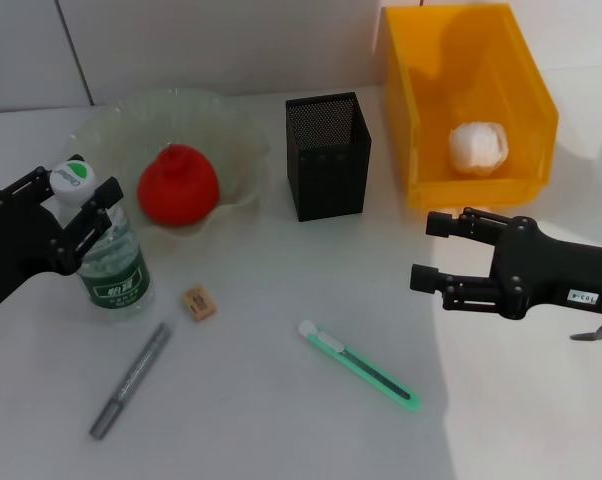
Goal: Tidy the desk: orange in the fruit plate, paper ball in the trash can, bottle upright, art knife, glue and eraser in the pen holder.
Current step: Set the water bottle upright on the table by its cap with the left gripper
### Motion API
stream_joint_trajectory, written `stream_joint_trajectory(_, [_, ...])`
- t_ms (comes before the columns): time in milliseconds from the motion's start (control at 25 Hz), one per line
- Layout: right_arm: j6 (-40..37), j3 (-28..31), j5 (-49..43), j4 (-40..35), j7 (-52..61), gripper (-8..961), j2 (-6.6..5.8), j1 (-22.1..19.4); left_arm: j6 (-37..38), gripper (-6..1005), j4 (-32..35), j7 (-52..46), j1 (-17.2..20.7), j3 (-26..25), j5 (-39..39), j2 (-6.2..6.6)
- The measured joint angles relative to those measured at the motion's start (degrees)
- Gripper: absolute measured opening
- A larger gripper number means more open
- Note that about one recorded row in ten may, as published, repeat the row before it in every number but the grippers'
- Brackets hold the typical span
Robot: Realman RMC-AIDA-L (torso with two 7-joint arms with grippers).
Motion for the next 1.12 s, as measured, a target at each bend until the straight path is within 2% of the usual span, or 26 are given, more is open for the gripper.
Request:
stream_joint_trajectory(720, [0.1, -0.1, -0.3, 0.0, 0.0, 841, -0.05, 0.4, -1.1, 454, -1.6, 0.1, -0.5, -0.5, -1.7, -0.33])
stream_joint_trajectory(920, [0.1, -0.1, -0.3, 0.0, 0.0, 841, -0.05, 0.5, -1.4, 648, -1.4, 0.6, -0.3, -0.6, -1.7, -0.30])
stream_joint_trajectory(1120, [0.1, 0.2, -0.3, 0.0, 0.0, 841, 0.13, 0.2, -1.0, 644, -1.1, 0.7, 0.2, -0.6, -1.7, -0.26])
